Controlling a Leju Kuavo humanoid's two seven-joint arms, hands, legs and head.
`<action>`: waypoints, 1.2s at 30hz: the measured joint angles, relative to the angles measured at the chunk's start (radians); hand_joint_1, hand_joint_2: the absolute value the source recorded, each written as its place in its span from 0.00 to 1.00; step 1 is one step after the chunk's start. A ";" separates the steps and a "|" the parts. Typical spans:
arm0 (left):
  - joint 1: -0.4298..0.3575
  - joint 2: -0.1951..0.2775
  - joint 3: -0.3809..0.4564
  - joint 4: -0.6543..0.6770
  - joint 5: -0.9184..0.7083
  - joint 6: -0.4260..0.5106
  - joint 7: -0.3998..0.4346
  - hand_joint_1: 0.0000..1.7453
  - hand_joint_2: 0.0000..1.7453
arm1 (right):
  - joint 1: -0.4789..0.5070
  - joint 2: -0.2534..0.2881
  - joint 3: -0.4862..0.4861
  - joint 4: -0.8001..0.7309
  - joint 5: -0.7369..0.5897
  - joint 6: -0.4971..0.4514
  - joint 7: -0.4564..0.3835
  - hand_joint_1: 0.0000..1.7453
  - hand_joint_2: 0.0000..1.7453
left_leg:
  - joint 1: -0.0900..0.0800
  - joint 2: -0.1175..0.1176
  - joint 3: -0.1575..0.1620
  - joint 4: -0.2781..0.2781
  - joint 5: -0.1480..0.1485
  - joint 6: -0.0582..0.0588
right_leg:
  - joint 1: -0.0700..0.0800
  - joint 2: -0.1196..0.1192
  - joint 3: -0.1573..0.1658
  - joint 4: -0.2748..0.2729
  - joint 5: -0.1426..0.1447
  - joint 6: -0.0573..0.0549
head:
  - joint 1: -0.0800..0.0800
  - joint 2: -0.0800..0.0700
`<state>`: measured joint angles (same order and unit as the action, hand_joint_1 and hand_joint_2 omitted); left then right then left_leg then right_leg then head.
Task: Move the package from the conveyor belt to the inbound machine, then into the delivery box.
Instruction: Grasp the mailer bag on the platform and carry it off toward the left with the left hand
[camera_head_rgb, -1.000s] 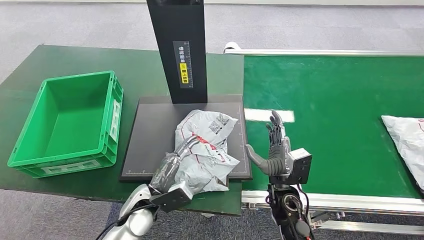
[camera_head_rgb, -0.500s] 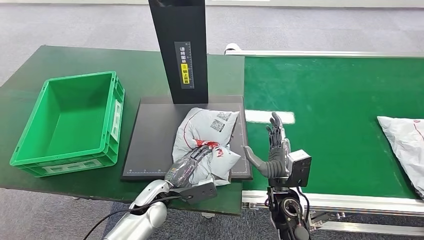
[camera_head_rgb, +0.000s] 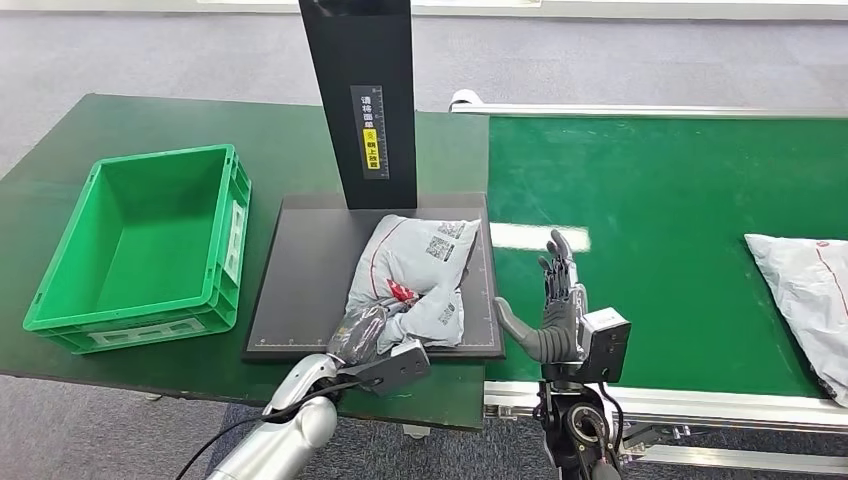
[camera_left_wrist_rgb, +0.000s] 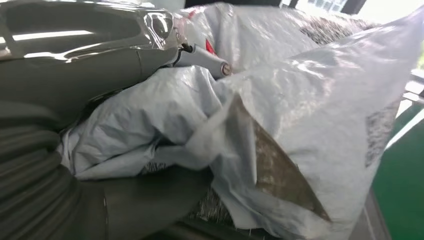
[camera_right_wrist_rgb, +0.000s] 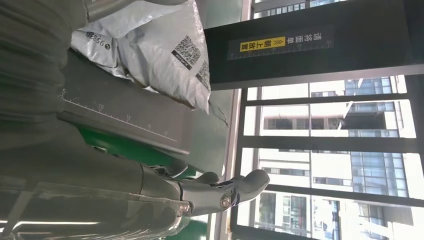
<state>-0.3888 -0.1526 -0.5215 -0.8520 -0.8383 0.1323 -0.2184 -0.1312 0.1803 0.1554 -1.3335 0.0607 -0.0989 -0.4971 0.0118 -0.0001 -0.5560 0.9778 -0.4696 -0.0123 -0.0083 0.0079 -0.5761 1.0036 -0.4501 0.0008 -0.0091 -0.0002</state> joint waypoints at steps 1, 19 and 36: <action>0.005 -0.001 0.008 -0.004 0.009 0.018 -0.006 1.00 1.00 | 0.004 0.001 -0.002 -0.005 0.000 0.000 0.000 0.00 1.00 | 0.000 0.000 0.000 0.000 0.000 0.000 | 0.000 0.000 -0.001 0.000 0.000 0.000 | 0.000 0.000; 0.105 0.019 0.075 -0.152 0.155 0.221 -0.202 1.00 1.00 | 0.002 0.001 -0.006 -0.016 -0.047 0.010 -0.023 0.00 1.00 | 0.000 0.000 -0.011 0.000 0.000 0.000 | 0.000 0.000 -0.012 0.000 0.000 0.000 | 0.000 0.000; 0.130 0.052 0.189 -0.389 0.188 0.535 -0.458 1.00 1.00 | -0.026 -0.015 0.036 0.026 -0.108 -0.014 -0.059 0.00 1.00 | 0.000 0.000 -0.014 0.000 0.000 0.000 | 0.000 0.000 -0.015 0.000 0.000 0.000 | 0.000 0.000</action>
<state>-0.2584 -0.1010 -0.3330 -1.2414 -0.6503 0.6677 -0.6762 -0.1567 0.1652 0.1913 -1.3071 -0.0478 -0.1133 -0.5563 0.0119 0.0002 -0.5700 0.9780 -0.4695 -0.0124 -0.0081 0.0081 -0.5910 1.0039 -0.4501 0.0008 -0.0092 0.0000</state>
